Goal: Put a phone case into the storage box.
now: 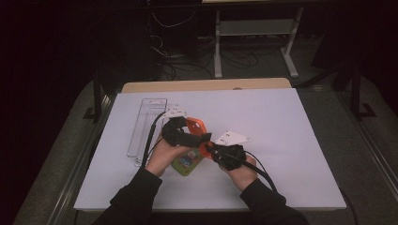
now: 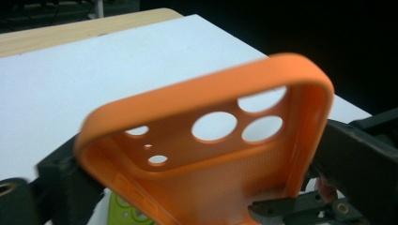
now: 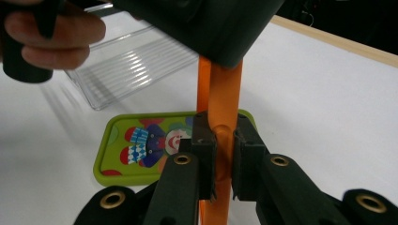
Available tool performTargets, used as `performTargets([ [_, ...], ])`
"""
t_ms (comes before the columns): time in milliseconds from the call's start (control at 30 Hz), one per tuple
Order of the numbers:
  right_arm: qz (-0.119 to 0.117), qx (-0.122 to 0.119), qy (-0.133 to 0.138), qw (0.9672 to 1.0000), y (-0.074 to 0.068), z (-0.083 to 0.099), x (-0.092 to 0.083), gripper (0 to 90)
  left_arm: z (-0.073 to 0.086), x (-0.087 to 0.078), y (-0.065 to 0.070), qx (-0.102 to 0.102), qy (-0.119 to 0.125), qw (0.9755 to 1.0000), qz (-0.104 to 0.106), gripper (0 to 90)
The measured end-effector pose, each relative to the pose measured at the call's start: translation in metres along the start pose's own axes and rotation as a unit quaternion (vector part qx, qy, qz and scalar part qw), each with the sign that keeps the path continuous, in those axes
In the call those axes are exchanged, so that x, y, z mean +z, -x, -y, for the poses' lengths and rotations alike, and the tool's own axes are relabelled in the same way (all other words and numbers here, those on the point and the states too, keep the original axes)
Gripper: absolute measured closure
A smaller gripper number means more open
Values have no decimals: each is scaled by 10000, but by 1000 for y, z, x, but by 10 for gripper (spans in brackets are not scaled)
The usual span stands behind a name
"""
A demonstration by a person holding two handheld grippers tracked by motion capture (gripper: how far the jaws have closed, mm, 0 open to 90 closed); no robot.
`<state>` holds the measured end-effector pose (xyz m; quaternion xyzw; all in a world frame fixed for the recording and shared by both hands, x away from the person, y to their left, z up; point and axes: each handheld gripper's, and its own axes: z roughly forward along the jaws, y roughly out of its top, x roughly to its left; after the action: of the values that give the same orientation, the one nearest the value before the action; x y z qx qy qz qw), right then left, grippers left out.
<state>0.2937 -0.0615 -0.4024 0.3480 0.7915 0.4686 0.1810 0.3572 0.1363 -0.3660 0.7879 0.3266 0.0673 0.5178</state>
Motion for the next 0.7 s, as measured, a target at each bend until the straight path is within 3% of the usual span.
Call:
performTargets([
  [167,3,-35,-56,10000,-1,1,2,800,0,-3,0,-33,133,9999,-16,105],
  [400,32,-69,-124,9999,-2,2,3,800,0,-3,1,-143,229,9996,20,122],
  [700,60,-112,-165,9998,-3,2,4,793,1,-4,1,-72,179,9998,6,144],
])
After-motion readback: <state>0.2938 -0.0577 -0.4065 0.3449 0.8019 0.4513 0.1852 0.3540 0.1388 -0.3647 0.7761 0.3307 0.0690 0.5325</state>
